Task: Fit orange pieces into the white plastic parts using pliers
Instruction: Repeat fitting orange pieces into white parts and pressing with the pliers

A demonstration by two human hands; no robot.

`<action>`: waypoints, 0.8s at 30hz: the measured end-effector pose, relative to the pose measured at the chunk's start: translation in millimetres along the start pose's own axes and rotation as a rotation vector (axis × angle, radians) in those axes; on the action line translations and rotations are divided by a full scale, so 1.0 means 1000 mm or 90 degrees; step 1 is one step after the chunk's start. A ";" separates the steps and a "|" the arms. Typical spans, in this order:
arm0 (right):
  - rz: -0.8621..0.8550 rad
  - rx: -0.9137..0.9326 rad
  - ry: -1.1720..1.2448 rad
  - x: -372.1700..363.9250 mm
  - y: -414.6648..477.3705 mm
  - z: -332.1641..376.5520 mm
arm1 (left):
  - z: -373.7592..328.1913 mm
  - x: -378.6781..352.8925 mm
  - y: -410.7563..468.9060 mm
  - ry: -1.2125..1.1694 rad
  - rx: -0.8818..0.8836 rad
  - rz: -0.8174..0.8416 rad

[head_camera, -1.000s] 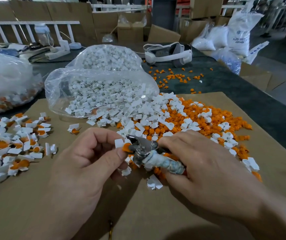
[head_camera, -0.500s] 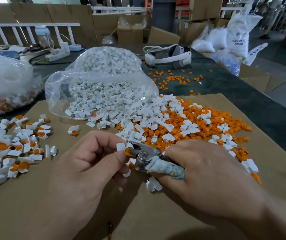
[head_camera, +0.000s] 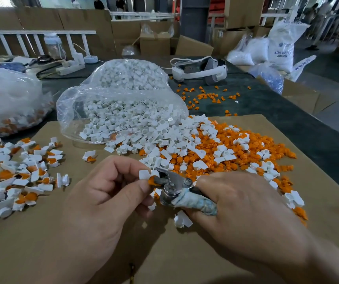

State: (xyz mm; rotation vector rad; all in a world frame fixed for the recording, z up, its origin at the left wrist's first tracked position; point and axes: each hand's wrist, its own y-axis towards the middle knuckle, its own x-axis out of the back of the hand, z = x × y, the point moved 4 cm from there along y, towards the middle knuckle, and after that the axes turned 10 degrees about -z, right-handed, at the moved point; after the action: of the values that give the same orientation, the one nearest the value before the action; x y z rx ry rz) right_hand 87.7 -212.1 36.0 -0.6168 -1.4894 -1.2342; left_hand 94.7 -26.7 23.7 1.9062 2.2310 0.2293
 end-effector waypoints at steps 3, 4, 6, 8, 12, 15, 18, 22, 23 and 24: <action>-0.023 -0.012 0.021 -0.002 -0.001 -0.004 | 0.001 0.003 0.002 0.052 -0.014 -0.021; -0.019 -0.023 0.021 -0.003 0.000 -0.007 | 0.005 0.006 0.004 0.071 -0.009 -0.043; -0.014 -0.045 -0.008 -0.004 0.002 -0.014 | 0.011 0.013 0.008 0.102 0.007 -0.084; 0.002 -0.043 -0.045 -0.007 0.005 -0.019 | 0.015 0.013 0.007 0.142 0.027 -0.079; 0.046 -0.022 -0.112 -0.017 0.005 -0.020 | 0.024 0.002 0.000 0.186 0.104 -0.015; 0.071 -0.027 -0.115 -0.022 0.003 -0.019 | 0.028 0.000 0.000 0.122 0.169 0.007; 0.064 -0.024 -0.097 -0.020 0.004 -0.017 | 0.030 -0.002 -0.002 0.026 0.216 0.059; -0.046 0.025 0.071 0.001 0.007 0.001 | 0.031 -0.001 0.000 0.008 0.181 0.089; -0.087 0.053 0.114 0.006 0.006 0.007 | 0.030 -0.002 0.000 0.018 0.157 0.093; -0.110 0.085 0.136 0.008 0.005 0.012 | 0.028 -0.003 0.000 0.019 0.142 0.101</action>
State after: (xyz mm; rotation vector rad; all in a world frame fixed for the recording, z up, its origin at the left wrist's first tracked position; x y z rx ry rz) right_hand 84.9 -201.1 46.2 -0.2618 -1.4532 -1.2769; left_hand 101.7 -30.3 -3.3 2.2111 2.2058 0.0335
